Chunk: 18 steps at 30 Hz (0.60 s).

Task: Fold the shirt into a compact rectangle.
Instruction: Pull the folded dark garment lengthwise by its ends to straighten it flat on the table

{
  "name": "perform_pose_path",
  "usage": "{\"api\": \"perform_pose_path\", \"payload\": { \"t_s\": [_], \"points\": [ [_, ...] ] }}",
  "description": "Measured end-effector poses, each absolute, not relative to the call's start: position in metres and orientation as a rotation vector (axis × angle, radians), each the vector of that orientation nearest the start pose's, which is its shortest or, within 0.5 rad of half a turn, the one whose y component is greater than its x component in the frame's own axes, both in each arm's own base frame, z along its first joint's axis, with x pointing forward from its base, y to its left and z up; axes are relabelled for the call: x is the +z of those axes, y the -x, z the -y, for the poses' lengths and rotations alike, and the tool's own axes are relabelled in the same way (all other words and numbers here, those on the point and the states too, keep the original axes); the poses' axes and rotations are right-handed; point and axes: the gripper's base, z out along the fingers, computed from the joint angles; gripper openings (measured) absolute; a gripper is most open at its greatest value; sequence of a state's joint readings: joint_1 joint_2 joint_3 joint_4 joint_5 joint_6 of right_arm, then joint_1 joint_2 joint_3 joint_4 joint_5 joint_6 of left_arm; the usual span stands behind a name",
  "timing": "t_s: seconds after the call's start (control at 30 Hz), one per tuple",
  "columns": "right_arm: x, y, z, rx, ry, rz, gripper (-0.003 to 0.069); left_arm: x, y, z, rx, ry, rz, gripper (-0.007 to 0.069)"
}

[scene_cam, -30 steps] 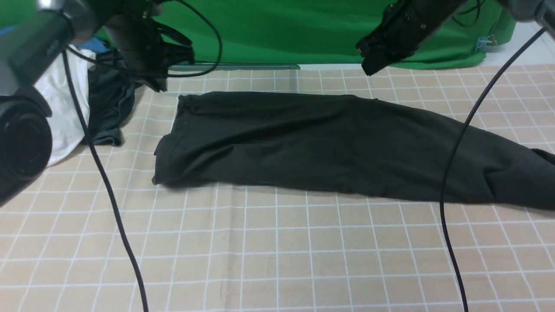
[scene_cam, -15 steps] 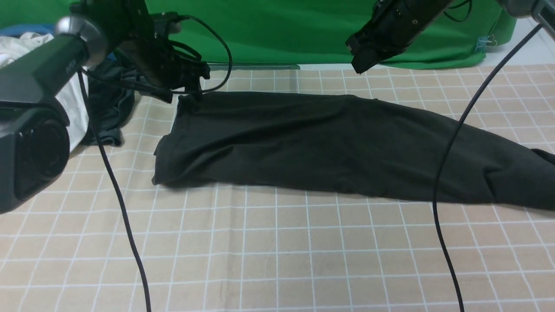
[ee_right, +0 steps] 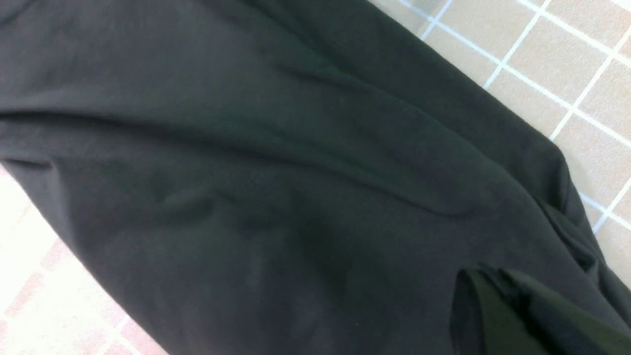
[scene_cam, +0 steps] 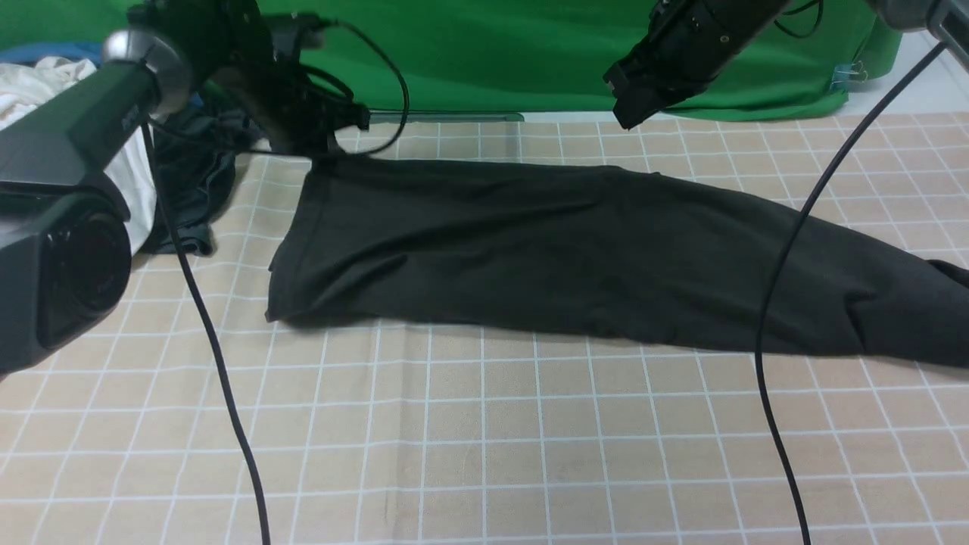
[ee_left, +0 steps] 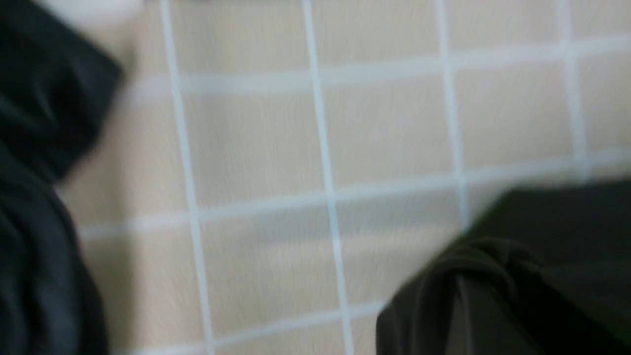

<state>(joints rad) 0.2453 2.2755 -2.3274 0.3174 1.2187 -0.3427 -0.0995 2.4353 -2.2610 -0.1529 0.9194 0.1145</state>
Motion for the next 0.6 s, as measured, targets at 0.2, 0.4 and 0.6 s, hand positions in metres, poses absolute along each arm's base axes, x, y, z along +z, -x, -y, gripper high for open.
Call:
{"api": "perform_pose_path", "payload": {
  "t_s": [0.2,0.4,0.6],
  "points": [
    [0.294,-0.478,-0.147,0.396,0.714,-2.512,0.0067,0.229,-0.544,0.064,-0.143,-0.219,-2.421,0.0035],
    [0.294,-0.478,-0.147,0.394,0.714,-2.512,0.007,0.216,-0.552,0.064,-0.119,-0.229,-2.384,0.0065],
    [0.303,-0.476,-0.142,0.359,0.613,-2.537,0.007,0.228,-0.545,0.062,-0.09,-0.252,-2.421,0.0237]
  ]
}}
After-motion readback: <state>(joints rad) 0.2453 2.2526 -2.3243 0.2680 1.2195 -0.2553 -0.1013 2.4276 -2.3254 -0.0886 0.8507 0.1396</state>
